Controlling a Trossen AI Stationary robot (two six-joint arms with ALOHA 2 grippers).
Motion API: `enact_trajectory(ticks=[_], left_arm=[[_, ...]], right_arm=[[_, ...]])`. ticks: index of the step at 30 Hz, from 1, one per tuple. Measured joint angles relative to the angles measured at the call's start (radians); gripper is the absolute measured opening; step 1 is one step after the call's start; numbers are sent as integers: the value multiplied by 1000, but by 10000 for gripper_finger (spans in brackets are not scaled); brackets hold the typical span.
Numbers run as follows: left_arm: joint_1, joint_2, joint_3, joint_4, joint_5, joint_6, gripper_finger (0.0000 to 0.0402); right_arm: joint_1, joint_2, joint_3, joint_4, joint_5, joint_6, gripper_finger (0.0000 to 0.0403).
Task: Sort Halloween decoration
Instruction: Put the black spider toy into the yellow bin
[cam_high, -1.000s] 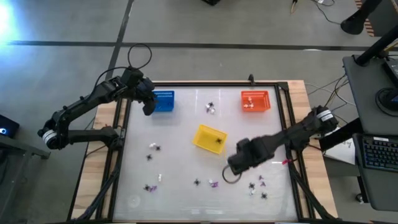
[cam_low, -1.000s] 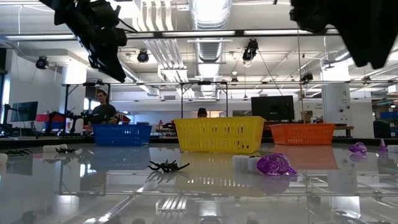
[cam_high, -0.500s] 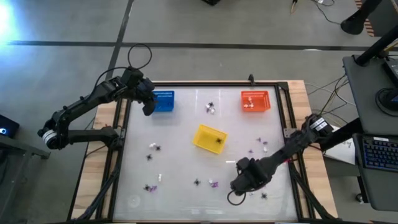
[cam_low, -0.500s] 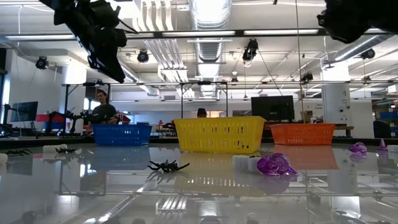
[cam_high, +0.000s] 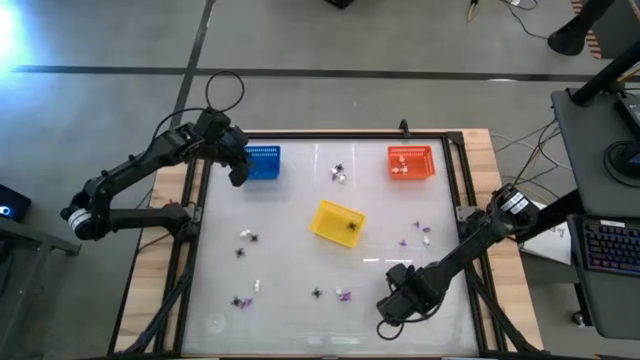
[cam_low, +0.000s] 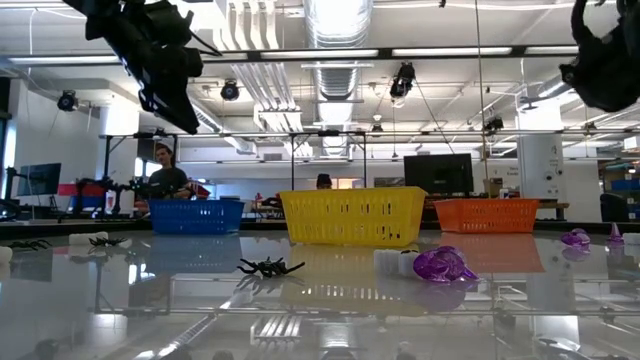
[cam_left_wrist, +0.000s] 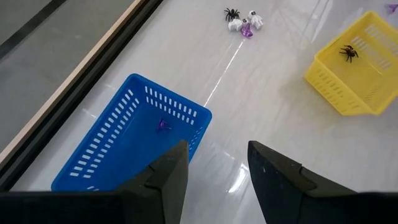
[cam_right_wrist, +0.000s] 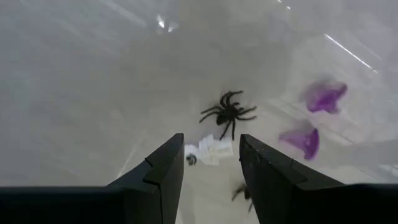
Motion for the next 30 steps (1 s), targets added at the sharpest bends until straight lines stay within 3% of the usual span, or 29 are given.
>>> enact_trajectory(ticks=[19, 30], left_arm=[[0, 0, 0, -64, 1, -17, 149], [0, 0, 0, -63, 1, -18, 149]], right_arm=[[1, 4, -110, 134, 43, 79, 140], [0, 3, -110, 136, 54, 79, 16]])
